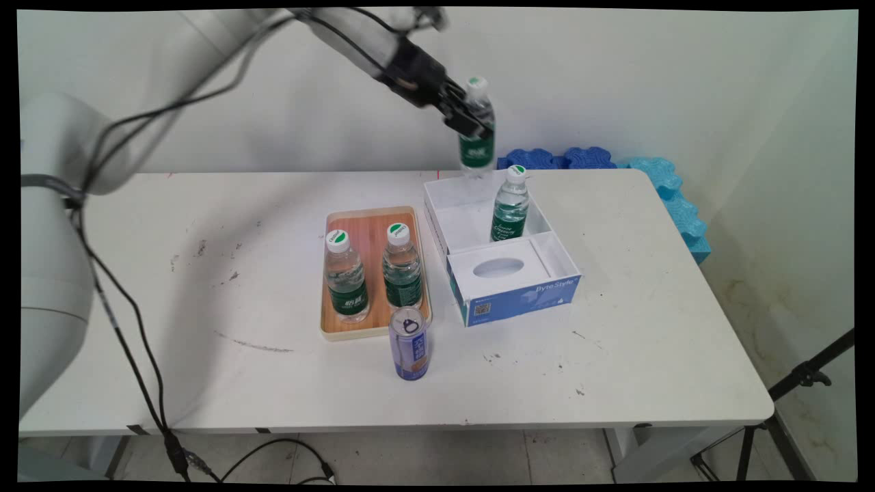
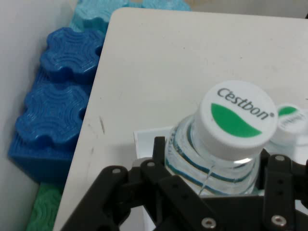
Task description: Place the picked object on the tray
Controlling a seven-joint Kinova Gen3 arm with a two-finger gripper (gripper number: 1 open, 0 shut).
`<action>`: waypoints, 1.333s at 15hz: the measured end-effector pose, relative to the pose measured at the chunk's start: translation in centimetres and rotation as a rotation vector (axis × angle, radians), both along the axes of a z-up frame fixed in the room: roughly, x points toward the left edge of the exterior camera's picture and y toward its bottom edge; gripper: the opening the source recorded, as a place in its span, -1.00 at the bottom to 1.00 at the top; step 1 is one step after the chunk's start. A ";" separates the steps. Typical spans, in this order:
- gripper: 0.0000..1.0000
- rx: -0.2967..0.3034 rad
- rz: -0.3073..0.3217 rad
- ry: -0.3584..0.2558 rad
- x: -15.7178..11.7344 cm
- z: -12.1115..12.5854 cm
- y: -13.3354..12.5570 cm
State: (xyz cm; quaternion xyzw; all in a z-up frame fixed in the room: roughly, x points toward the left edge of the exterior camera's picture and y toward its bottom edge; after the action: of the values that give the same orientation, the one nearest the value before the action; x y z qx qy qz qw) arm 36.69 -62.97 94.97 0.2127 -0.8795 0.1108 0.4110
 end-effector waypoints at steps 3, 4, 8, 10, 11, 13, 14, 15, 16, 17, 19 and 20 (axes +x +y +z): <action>-1.00 0.005 0.010 0.003 4.8 2.6 3.5; -1.00 0.010 0.008 -0.004 6.6 3.1 4.8; -1.00 0.016 0.000 -0.028 12.6 3.0 9.6; -1.00 0.019 -0.006 -0.029 14.2 2.3 11.6; -1.00 0.020 -0.007 -0.026 14.6 1.7 12.5; -1.00 0.024 -0.008 -0.018 14.9 0.5 13.8; -1.00 0.027 -0.006 -0.011 14.9 -0.2 14.2; -1.00 0.030 -0.006 -0.002 14.7 -0.9 14.6; -1.00 0.032 -0.005 0.008 14.5 -1.3 14.9; -1.00 0.033 -0.003 0.021 14.1 -1.8 15.0; -1.00 0.032 0.002 0.042 13.3 -2.5 15.1; -1.00 0.032 0.007 0.047 12.9 -3.0 15.0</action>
State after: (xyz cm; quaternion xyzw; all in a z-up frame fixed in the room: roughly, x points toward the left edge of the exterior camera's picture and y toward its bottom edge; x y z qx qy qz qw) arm 49.58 -48.00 91.95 0.2247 -0.8704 0.0932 0.4280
